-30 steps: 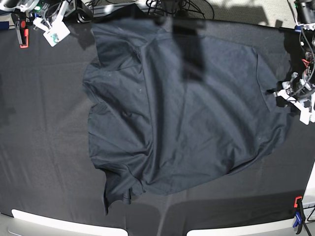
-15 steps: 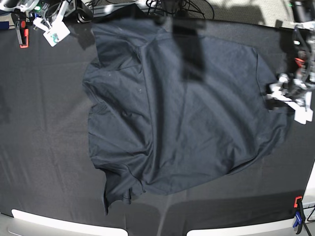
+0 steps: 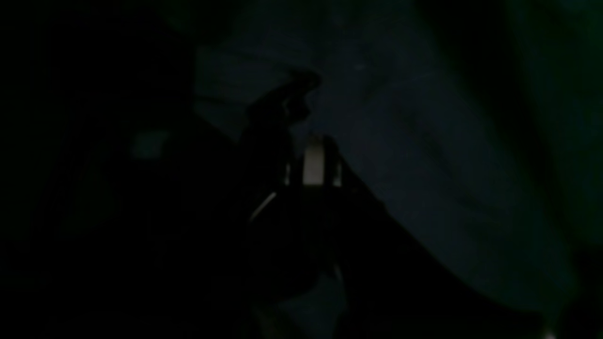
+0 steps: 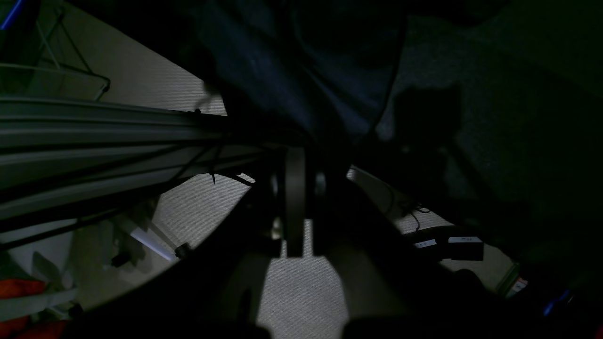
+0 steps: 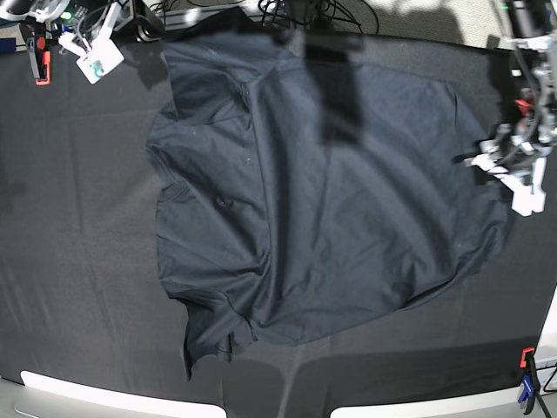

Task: Layout the t-shirt on the table in an organized manner, then fold the t-shirt properly
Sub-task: 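Pull the shirt edge with the left gripper away from the shirt center, then lower the right gripper onto the shirt's hem side and grasp it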

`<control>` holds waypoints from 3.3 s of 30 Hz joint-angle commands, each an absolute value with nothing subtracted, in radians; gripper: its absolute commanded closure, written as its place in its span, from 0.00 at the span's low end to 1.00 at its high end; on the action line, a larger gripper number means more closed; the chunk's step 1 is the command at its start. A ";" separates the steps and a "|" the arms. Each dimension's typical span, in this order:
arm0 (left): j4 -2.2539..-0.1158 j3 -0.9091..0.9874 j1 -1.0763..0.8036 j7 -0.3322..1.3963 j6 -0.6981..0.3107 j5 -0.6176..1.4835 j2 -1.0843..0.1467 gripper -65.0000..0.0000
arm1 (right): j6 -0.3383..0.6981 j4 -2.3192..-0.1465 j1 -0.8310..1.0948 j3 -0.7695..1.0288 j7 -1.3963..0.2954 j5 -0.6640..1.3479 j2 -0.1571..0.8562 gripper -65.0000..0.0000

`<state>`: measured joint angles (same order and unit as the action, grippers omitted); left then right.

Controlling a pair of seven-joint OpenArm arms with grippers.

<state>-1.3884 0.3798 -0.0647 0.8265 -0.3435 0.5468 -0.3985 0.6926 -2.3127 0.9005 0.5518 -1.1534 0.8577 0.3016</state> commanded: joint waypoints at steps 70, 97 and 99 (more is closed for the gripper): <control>-1.675 0.708 -0.466 0.863 -0.555 0.843 -0.446 0.53 | 0.626 -2.019 0.357 0.533 -0.937 0.802 0.362 0.50; -1.675 0.708 -0.466 0.862 -0.555 0.839 -0.446 0.53 | 0.434 -0.831 -0.674 0.170 -0.949 0.392 0.358 0.50; -1.675 0.708 -0.466 0.863 -0.555 0.839 -0.446 0.53 | 0.434 -0.717 -0.722 0.170 -0.917 0.392 0.357 0.50</control>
